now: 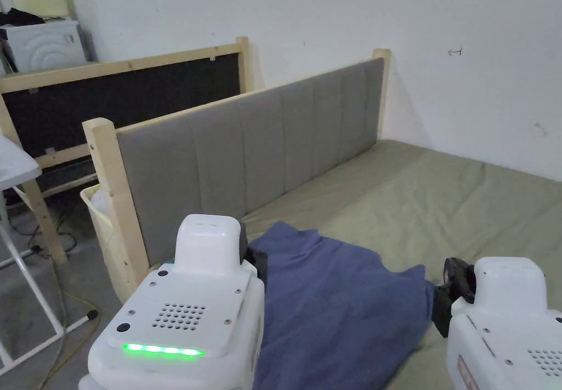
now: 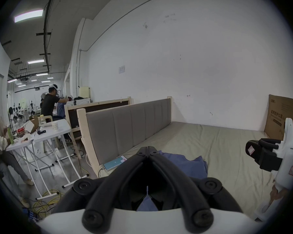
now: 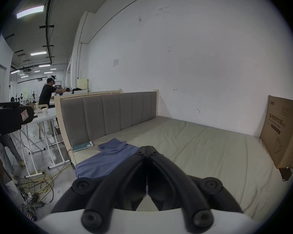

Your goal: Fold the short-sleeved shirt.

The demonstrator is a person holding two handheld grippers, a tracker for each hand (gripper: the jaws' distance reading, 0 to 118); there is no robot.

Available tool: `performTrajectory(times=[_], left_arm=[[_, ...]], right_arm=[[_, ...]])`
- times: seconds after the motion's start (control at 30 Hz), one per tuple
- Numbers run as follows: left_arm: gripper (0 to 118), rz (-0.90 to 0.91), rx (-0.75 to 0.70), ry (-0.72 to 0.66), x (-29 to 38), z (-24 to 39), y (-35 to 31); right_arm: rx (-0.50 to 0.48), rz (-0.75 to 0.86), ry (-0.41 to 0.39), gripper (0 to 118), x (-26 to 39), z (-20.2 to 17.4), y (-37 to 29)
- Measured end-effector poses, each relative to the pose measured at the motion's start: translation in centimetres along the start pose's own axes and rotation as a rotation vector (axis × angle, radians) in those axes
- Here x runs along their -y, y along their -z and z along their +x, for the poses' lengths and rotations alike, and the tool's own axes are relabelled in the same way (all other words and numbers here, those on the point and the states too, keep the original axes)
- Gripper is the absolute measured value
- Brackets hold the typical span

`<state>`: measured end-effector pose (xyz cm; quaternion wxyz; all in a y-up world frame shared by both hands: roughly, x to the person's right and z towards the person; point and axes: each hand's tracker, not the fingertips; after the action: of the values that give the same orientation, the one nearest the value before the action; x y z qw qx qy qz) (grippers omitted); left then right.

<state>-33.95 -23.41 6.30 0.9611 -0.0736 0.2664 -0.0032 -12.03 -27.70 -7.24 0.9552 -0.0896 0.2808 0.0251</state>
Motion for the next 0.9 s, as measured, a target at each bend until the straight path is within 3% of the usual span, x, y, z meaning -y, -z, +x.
performTrajectory(times=[0.17,0.43,0.5,0.53,0.6,0.67,0.77,0.8,0.9], left_arm=[[0,-0.138,0.096,-0.025,1.8,1.3,4.5],[0,-0.623,0.181,-0.084,11.4,4.6,20.1],[0,-0.711,0.179,-0.022,13.4,5.9,22.8],[11,-0.723,0.172,0.019,14.3,6.4,23.9],[64,-0.736,0.177,0.026,14.9,7.2,25.3],[80,-0.747,0.26,-0.03,15.3,7.6,26.2],[93,-0.764,0.266,-0.056,15.5,8.5,27.7],[109,-0.769,0.263,-0.054,15.7,9.0,28.3],[114,-0.804,0.295,0.011,17.0,10.5,30.0]], right_arm=[[0.016,-0.052,-0.004,0,0.8,0.9,0.2],[0.058,-0.133,-0.009,0,2.5,2.9,1.4],[0.068,-0.165,-0.005,0,3.0,3.4,1.9],[0.071,-0.177,-0.005,0,3.3,3.6,2.4],[0.092,-0.203,0.0,0,4.0,4.2,3.0],[0.095,-0.23,0.028,0,4.6,4.9,3.7],[0.095,-0.263,0.079,0,5.2,5.9,4.3],[0.098,-0.267,0.075,0,5.4,6.1,4.5],[0.114,-0.288,0.047,0,5.8,6.6,4.7]])
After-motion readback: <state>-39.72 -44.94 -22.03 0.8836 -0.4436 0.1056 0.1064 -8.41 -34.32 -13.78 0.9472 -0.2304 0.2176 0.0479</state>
